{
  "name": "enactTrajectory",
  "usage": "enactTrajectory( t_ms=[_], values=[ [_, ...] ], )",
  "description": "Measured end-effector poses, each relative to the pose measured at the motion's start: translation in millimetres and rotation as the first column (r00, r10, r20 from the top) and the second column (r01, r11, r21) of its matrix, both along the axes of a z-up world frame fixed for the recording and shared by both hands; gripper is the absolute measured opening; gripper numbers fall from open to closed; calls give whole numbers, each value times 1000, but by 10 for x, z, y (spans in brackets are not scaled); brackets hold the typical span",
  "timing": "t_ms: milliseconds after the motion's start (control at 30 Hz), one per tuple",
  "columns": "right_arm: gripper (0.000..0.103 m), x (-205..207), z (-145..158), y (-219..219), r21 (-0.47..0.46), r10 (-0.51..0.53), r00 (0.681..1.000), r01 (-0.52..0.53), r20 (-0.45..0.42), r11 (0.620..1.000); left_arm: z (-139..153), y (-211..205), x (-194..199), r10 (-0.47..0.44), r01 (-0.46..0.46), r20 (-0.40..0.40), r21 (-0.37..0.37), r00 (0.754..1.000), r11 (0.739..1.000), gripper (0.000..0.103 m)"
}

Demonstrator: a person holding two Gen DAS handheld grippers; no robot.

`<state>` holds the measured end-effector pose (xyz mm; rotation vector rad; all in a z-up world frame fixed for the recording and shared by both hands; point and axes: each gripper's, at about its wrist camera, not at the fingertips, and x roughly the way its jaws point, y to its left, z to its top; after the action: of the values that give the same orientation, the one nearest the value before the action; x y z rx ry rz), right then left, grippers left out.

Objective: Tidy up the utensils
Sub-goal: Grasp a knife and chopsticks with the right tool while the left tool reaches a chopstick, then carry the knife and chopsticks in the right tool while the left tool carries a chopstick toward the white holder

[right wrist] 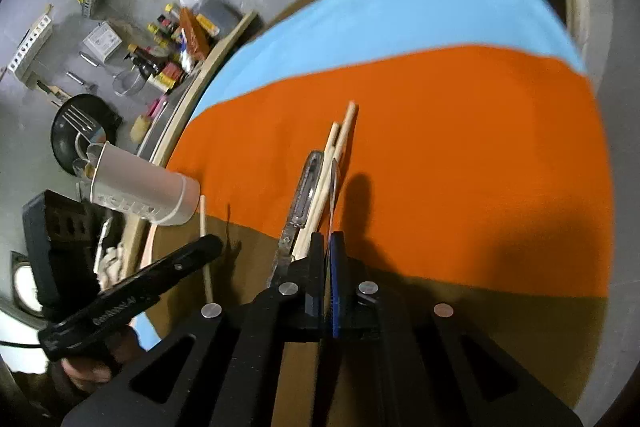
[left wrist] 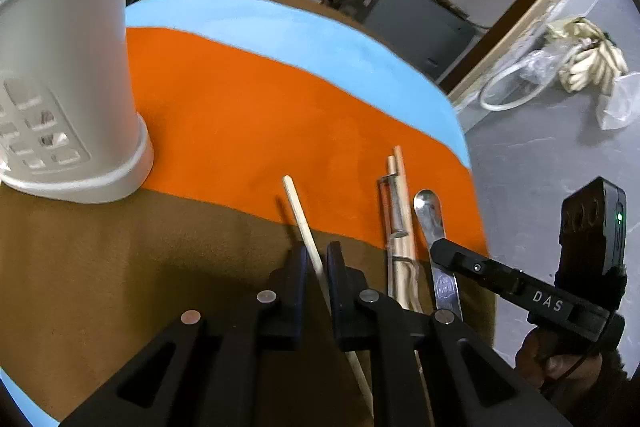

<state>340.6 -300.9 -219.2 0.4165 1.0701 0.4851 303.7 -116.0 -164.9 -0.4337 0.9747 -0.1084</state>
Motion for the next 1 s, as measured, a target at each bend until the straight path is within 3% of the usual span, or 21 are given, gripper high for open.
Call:
enactTrajectory(
  t_ms=[167, 367, 500, 600, 833, 1000],
  values=[
    [1, -297, 292, -121, -35, -110, 983, 116, 144, 993, 199, 30, -157, -59, 64, 111, -40, 992, 997, 8],
    [1, -567, 699, -172, -24, -212, 927, 230, 309, 973, 509, 82, -358, -116, 118, 225, 5, 967, 993, 6],
    [1, -646, 957, -66, -4, -252, 893, 273, 374, 962, 774, 188, -472, -147, 131, 310, 74, 939, 989, 5],
    [1, -711, 1134, 61, -2, -265, 869, 293, 418, 956, 921, 320, -468, -166, 149, 339, 76, 926, 986, 5],
    [1, -868, 1669, 566, -27, -241, 808, 302, 538, 953, 1311, 832, -591, -112, 99, 445, 53, 888, 994, 5],
    [1, -917, 2043, 888, 22, -226, 766, 267, 602, 963, 1599, 1346, -617, -21, 8, 522, 27, 853, 1000, 5]
  ],
)
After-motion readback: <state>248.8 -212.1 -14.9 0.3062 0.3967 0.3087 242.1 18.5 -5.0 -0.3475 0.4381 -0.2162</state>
